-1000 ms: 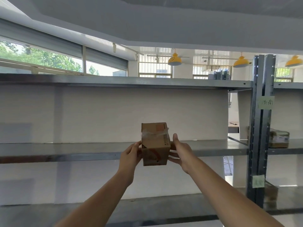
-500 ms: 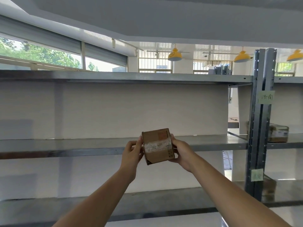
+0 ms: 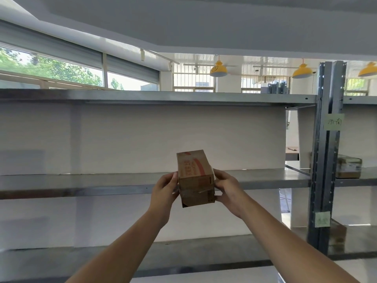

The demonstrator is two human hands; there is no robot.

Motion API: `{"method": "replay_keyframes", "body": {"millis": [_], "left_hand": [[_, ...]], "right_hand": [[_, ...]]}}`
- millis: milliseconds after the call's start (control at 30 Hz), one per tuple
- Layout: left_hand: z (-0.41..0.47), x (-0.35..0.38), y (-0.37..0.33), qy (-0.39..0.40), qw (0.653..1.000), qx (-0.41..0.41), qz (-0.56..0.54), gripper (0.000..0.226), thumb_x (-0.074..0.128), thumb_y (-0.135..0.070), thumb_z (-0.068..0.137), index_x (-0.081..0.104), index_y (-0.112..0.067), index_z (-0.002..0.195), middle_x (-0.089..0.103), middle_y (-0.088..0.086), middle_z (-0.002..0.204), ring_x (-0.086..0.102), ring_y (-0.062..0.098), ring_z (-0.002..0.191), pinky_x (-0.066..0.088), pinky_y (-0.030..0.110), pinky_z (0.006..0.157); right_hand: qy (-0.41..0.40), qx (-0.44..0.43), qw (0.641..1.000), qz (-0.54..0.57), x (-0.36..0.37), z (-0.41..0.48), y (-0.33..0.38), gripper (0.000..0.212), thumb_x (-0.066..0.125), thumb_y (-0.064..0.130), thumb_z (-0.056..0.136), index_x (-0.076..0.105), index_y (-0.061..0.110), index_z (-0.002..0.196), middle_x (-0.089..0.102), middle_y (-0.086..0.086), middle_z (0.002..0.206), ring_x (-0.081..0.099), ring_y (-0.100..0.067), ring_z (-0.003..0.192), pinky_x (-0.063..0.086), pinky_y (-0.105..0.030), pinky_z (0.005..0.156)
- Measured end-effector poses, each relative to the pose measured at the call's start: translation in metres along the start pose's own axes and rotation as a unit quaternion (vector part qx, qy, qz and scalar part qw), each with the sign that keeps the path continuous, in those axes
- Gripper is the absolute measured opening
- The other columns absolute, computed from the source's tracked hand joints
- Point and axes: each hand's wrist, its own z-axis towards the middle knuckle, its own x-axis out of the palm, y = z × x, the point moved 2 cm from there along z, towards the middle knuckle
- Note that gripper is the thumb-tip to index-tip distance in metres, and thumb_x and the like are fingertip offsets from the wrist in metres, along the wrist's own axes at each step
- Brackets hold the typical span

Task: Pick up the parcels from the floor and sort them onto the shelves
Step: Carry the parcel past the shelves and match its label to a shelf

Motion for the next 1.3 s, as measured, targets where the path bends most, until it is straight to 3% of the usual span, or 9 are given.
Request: {"method": "replay_keyframes", "body": {"millis": [133,333,533,633,733,833,967,1100,1300], "left_hand": [[0.002,-0.005,0.001,-0.003,1.000,-0.016,-0.024,0.048,0.059,-0.045,0.096,0.065,-0.002,0.117,0.072,0.015,0.112,0.068,0.027,0.107,0.057,0.036,0.086],[0.000,-0.011,0.002,-0.010,0.997,-0.013,-0.079,0.038,0.065,-0.037,0.093,0.061,-0.007,0.116,0.069,0.011,0.112,0.068,0.022,0.105,0.057,0.038,0.087],[0.005,-0.026,0.003,-0.020,0.996,-0.011,-0.089,0.018,0.062,-0.027,0.098,0.061,-0.015,0.111,0.066,0.011,0.110,0.067,0.023,0.099,0.058,0.036,0.073],[0.007,-0.032,0.004,-0.038,0.995,-0.003,-0.094,0.023,0.060,-0.028,0.100,0.062,-0.018,0.120,0.066,0.011,0.116,0.067,0.025,0.106,0.061,0.039,0.072],[0.009,-0.037,0.002,-0.054,0.994,0.003,-0.093,0.032,0.059,-0.027,0.101,0.055,-0.024,0.132,0.066,0.012,0.118,0.069,0.030,0.108,0.063,0.050,0.078],[0.013,-0.043,0.001,-0.074,0.994,0.002,-0.078,0.024,0.058,-0.029,0.101,0.049,-0.024,0.123,0.068,0.016,0.111,0.071,0.030,0.099,0.062,0.055,0.078],[0.017,-0.053,0.000,-0.066,0.995,-0.010,-0.068,0.016,0.056,-0.033,0.102,0.055,-0.019,0.110,0.071,0.016,0.107,0.071,0.028,0.095,0.062,0.057,0.078],[0.022,-0.061,0.003,-0.046,0.997,-0.009,-0.066,0.029,0.057,-0.044,0.098,0.060,-0.016,0.105,0.072,0.016,0.107,0.070,0.031,0.100,0.061,0.055,0.080],[0.024,-0.057,0.007,0.005,0.990,-0.045,-0.135,0.068,0.055,-0.062,0.083,0.061,-0.017,0.133,0.073,0.012,0.124,0.071,0.029,0.113,0.064,0.037,0.080]], "right_hand": [[0.000,-0.022,1.000,-0.014,0.007,0.000,0.000,0.047,0.044,-0.010,0.096,0.063,0.021,0.125,0.064,0.003,0.123,0.055,-0.018,0.116,0.054,-0.053,0.092],[0.036,-0.042,0.998,0.010,0.015,0.004,-0.003,0.042,0.063,-0.004,0.092,0.062,0.019,0.128,0.061,-0.001,0.130,0.061,-0.020,0.117,0.059,-0.025,0.068],[0.029,-0.010,0.999,0.038,0.027,0.012,-0.010,0.082,0.077,-0.003,0.079,0.037,0.013,0.149,0.062,-0.008,0.123,0.063,-0.023,0.113,0.056,-0.030,0.076],[0.015,-0.009,1.000,0.020,0.035,0.014,-0.010,0.074,0.074,0.000,0.085,0.039,0.014,0.148,0.063,-0.001,0.119,0.064,-0.019,0.106,0.059,-0.038,0.078],[-0.021,-0.011,1.000,0.008,0.039,0.015,-0.007,0.056,0.063,0.009,0.096,0.042,0.019,0.147,0.066,-0.008,0.120,0.066,-0.020,0.100,0.060,-0.039,0.073],[-0.009,-0.011,1.000,0.004,0.041,0.012,-0.003,0.055,0.058,0.012,0.099,0.041,0.032,0.147,0.070,-0.009,0.113,0.071,-0.021,0.089,0.059,-0.034,0.063],[0.047,-0.017,0.999,-0.018,0.043,0.010,0.003,0.070,0.060,0.007,0.096,0.030,0.041,0.150,0.069,-0.013,0.108,0.073,-0.023,0.080,0.061,-0.039,0.065],[0.109,0.001,0.994,-0.026,0.042,0.006,0.005,0.067,0.058,0.002,0.093,0.036,0.041,0.143,0.071,-0.015,0.104,0.072,-0.026,0.082,0.061,-0.043,0.071],[0.080,0.000,0.995,0.058,0.038,0.010,0.005,0.061,0.066,0.002,0.089,0.037,0.026,0.137,0.067,-0.016,0.106,0.071,-0.028,0.082,0.062,-0.038,0.066]]}}
